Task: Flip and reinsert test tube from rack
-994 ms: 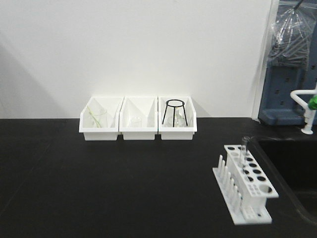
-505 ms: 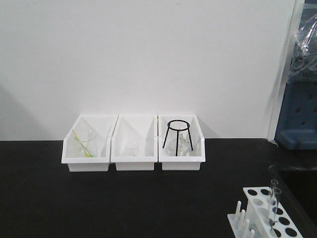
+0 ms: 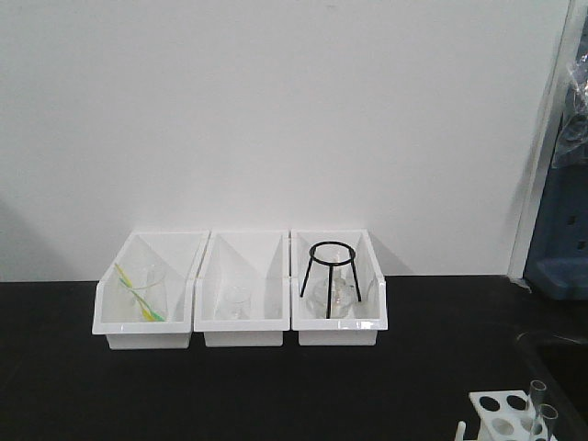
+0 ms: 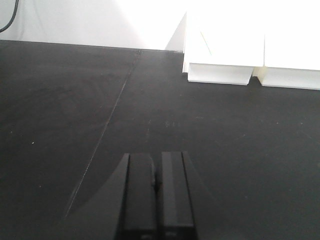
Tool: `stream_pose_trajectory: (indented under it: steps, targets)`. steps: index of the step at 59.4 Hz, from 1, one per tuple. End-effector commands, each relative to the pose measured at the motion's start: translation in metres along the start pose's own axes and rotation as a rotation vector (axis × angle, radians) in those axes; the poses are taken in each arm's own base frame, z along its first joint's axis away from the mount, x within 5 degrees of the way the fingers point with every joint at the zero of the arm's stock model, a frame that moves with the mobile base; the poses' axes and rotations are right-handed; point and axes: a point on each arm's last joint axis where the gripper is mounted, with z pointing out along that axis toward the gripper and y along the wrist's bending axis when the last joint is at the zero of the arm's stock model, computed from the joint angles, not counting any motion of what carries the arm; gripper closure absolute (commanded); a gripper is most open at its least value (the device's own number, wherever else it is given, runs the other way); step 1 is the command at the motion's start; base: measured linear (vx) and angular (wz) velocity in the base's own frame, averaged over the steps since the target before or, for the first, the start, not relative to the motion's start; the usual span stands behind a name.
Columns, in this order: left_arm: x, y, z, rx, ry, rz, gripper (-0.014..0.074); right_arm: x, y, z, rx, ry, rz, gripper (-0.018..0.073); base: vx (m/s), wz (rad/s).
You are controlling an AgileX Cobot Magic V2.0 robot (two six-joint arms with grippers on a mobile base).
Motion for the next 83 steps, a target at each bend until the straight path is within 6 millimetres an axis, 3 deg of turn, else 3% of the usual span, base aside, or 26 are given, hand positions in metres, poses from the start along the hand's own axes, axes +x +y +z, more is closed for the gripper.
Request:
stream_pose_trajectory:
  steps: [1, 23, 28, 36, 44, 51, 57, 62, 69, 83]
  targets:
    - [-0.007, -0.002, 0.000, 0.023, -0.087, -0.002, 0.0603, -0.008, 0.001, -0.001, -0.007, -0.093, -0.019, 0.0568, 0.03, 0.00]
    - [-0.007, -0.002, 0.000, 0.023, -0.087, -0.002, 0.0603, -0.008, 0.001, -0.001, -0.007, -0.093, -0.019, 0.0568, 0.01, 0.00]
    - [-0.007, -0.002, 0.000, 0.023, -0.087, -0.002, 0.0603, -0.014, 0.002, -0.002, -0.017, -0.158, -0.015, 0.0568, 0.00, 0.00]
    - [-0.007, -0.002, 0.000, 0.023, -0.087, -0.002, 0.0603, -0.043, 0.004, -0.009, -0.040, -0.345, 0.015, 0.0568, 0.00, 0.00]
    - [-0.007, -0.002, 0.000, 0.023, -0.087, -0.002, 0.0603, -0.101, 0.006, -0.015, -0.043, -0.443, 0.001, 0.0568, 0.00, 0.00]
    - [-0.007, -0.002, 0.000, 0.023, -0.087, -0.002, 0.0603, -0.149, 0.009, 0.015, -0.033, -0.429, -0.084, 0.0568, 0.00, 0.00]
    - [-0.007, -0.002, 0.000, 0.023, -0.087, -0.002, 0.0603, -0.165, 0.010, 0.052, -0.036, -0.375, -0.101, 0.0568, 0.00, 0.00]
    - [-0.007, -0.002, 0.000, 0.023, -0.087, -0.002, 0.0603, -0.165, 0.011, 0.080, -0.040, -0.313, -0.099, 0.0568, 0.00, 0.00]
    - [-0.007, -0.002, 0.000, 0.023, -0.087, -0.002, 0.0603, -0.157, 0.011, 0.103, -0.051, -0.283, -0.079, 0.0567, 0.00, 0.00]
    - [-0.007, -0.002, 0.000, 0.023, -0.087, -0.002, 0.0603, -0.155, 0.012, 0.109, -0.053, -0.282, -0.082, 0.0499, 0.00, 0.00]
